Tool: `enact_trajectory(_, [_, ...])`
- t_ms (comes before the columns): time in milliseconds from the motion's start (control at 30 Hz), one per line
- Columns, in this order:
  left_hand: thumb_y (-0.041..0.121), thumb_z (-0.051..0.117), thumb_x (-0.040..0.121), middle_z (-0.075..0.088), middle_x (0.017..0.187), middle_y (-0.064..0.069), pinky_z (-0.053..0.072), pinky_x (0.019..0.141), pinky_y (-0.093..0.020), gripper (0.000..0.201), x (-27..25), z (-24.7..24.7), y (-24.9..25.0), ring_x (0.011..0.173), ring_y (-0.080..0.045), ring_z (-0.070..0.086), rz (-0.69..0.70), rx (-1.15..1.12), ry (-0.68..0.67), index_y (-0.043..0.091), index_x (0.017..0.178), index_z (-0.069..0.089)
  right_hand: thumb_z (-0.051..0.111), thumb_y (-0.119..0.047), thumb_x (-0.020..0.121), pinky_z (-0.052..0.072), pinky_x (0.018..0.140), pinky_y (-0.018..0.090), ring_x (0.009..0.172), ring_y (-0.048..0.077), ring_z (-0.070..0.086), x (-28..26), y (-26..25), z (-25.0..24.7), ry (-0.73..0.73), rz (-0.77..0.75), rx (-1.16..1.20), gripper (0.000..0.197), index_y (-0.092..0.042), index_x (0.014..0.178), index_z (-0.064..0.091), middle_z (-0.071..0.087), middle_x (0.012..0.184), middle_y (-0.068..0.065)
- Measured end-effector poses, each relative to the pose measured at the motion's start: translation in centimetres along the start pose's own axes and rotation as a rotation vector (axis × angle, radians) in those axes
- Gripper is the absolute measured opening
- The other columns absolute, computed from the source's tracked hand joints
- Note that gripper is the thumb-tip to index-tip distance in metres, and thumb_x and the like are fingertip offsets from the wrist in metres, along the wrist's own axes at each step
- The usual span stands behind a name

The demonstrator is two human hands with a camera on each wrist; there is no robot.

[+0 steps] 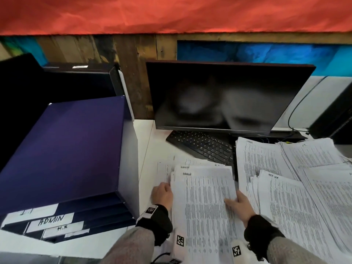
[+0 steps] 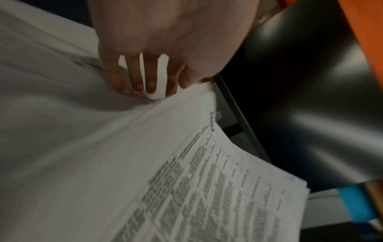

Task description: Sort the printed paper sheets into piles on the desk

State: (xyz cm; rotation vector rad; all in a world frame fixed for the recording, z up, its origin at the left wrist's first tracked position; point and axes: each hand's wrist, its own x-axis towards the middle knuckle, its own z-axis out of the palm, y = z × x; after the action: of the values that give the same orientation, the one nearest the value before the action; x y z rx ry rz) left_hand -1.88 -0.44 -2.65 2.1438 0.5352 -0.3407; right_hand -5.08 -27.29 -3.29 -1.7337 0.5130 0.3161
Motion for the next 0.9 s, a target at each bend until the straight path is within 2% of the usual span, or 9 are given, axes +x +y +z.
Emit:
enact_trajectory(133, [0.021,0.044,0.096,0.039,0.137,-0.016,0.032,0.109,-0.037,0.040,1.4,0.0,-0.6,0.127,-0.031,0.041,-0.060,-0.020,0.018,0.011,0.135,0.042,0.057,0.009,0.083,0.053,0.063,0.031,0.073,0.024,0.061,-0.9,-0.3,1.1,0.054,-0.069,-0.127,0.068,-0.027,0.134,0.028,0.058,0.087,0.006])
enact_trajectory(233, [0.020,0.046,0.094,0.042,0.141,-0.015,0.032,0.110,-0.036,0.045,2.6,0.1,-0.4,0.130,-0.031,0.040,-0.119,-0.110,-0.013,0.006,0.137,0.041,0.055,0.012,0.083,0.052,0.078,0.032,0.083,0.025,0.059,-1.2,-0.6,1.2,0.046,-0.055,-0.162,0.045,-0.012,0.120,0.046,0.060,0.088,0.006])
enact_trajectory(300, [0.026,0.046,0.093,0.050,0.136,-0.016,0.036,0.107,-0.038,0.044,3.1,0.0,-0.2,0.124,-0.033,0.047,-0.156,-0.152,-0.038,0.001,0.129,0.048,0.058,0.007,0.082,0.052,0.081,0.042,0.085,0.030,0.062,-0.8,-0.4,0.8,0.008,-0.069,-0.246,0.023,-0.006,0.101,0.062,0.068,0.088,0.011])
enact_trajectory(400, [0.031,0.036,0.097,0.058,0.123,-0.021,0.041,0.099,-0.035,0.037,2.8,-0.3,0.7,0.100,-0.029,0.054,-0.170,-0.288,-0.066,0.001,0.099,0.058,0.063,0.005,0.081,0.041,0.067,0.032,0.069,0.023,0.051,-0.7,-0.1,0.0,-0.034,-0.111,-0.229,0.015,-0.004,0.070,0.056,0.056,0.066,0.006])
enact_trajectory(500, [0.045,0.033,0.100,0.047,0.139,-0.006,0.029,0.111,-0.034,0.051,1.7,-0.3,1.6,0.127,-0.024,0.044,-0.159,-0.630,-0.194,0.010,0.134,0.048,0.068,0.004,0.075,0.034,0.057,0.023,0.062,0.015,0.044,-0.9,0.0,-0.4,-0.097,-0.173,-0.174,0.024,-0.005,0.063,0.050,0.048,0.061,0.002])
enact_trajectory(567, [0.041,0.042,0.098,0.051,0.133,0.000,0.034,0.102,-0.027,0.046,0.8,-0.6,2.0,0.120,-0.018,0.048,-0.057,-0.690,-0.254,0.013,0.135,0.047,0.067,0.003,0.071,0.032,0.056,0.021,0.061,0.014,0.042,-0.9,0.0,-0.6,-0.106,-0.177,-0.151,0.023,-0.006,0.061,0.047,0.047,0.060,0.002])
enact_trajectory(667, [0.018,0.055,0.094,0.062,0.118,0.001,0.046,0.076,-0.014,0.027,0.3,-0.6,1.8,0.098,-0.012,0.058,0.104,-0.531,-0.320,0.019,0.121,0.054,0.062,0.008,0.080,0.042,0.057,0.021,0.070,0.018,0.051,-0.3,0.7,-0.7,-0.099,-0.144,-0.095,0.011,0.003,0.073,0.056,0.056,0.069,0.008])
enact_trajectory(767, [0.016,0.061,0.090,0.061,0.123,0.003,0.045,0.095,-0.024,0.028,0.4,0.2,0.8,0.108,-0.012,0.057,0.282,-0.201,-0.340,0.027,0.116,0.065,0.056,0.008,0.088,0.053,0.063,0.024,0.078,0.020,0.064,-0.1,1.1,-0.6,-0.064,-0.099,-0.058,0.013,0.002,0.091,0.067,0.069,0.087,0.012])
enact_trajectory(900, [0.024,0.068,0.083,0.027,0.149,0.006,0.024,0.116,-0.039,0.038,0.0,1.0,-0.2,0.138,-0.018,0.026,0.449,0.082,-0.278,0.061,0.077,0.065,0.053,0.011,0.083,0.036,0.060,0.032,0.053,0.014,0.048,-0.6,0.1,-0.2,-0.021,-0.094,-0.038,0.032,-0.008,0.057,0.050,0.051,0.060,-0.002])
